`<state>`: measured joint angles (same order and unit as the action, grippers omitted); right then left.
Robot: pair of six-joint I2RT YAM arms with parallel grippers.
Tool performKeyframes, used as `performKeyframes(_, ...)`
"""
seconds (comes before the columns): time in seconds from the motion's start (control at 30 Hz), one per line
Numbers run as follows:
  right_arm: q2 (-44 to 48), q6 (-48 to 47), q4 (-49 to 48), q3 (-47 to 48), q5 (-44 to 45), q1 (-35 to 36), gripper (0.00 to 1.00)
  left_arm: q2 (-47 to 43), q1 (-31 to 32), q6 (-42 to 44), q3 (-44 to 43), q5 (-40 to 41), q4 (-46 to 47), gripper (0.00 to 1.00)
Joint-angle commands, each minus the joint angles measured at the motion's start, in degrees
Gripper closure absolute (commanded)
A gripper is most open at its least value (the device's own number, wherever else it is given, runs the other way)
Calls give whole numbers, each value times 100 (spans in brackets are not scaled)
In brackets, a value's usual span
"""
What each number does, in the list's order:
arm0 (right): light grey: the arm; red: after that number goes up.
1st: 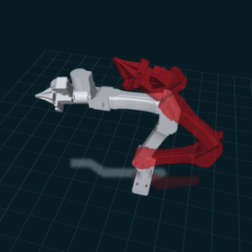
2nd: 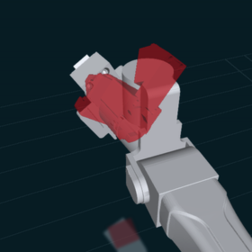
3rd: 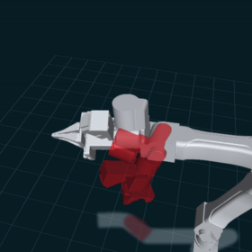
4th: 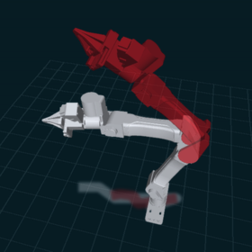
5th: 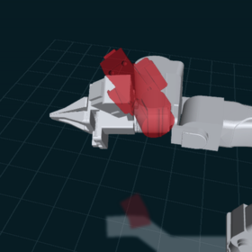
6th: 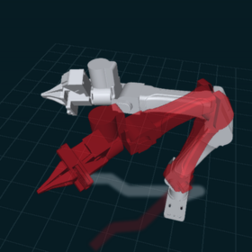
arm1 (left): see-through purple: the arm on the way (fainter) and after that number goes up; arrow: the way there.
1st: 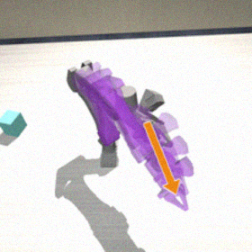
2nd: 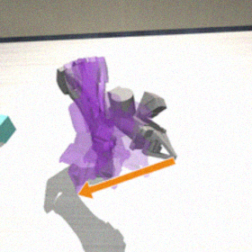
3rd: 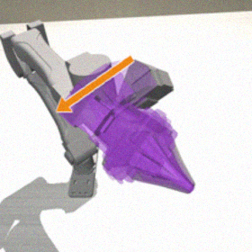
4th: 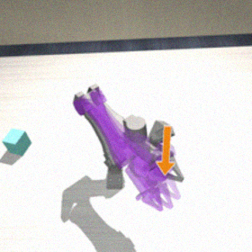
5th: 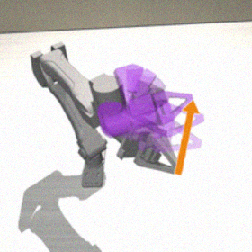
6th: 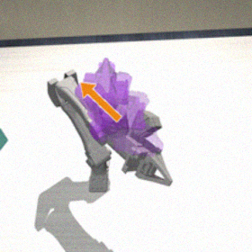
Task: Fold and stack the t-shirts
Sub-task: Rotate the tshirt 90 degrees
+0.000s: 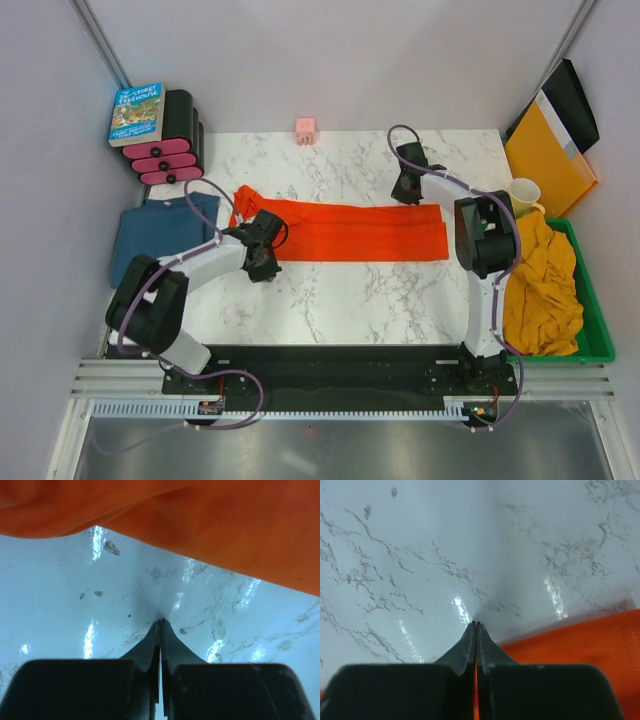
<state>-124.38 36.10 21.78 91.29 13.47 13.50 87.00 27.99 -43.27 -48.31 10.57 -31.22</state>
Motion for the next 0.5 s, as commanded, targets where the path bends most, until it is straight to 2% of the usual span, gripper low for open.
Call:
performKeyframes(0.0,422,151,204,-749,200,-14,100,1036,-91,-217,-652,139,-480,97)
performKeyframes(0.13,1010,275,195,-1647,95,-14,100,2178,-285,-269,-1546,-12,-805,97)
performKeyframes(0.3,1679,389,204,-2797,-248,-14,100,2777,-566,-33,-2462,-204,-1025,96)
performKeyframes(0.47,2417,390,318,-3625,-688,74,100,3777,-821,178,-3911,-301,-1640,96)
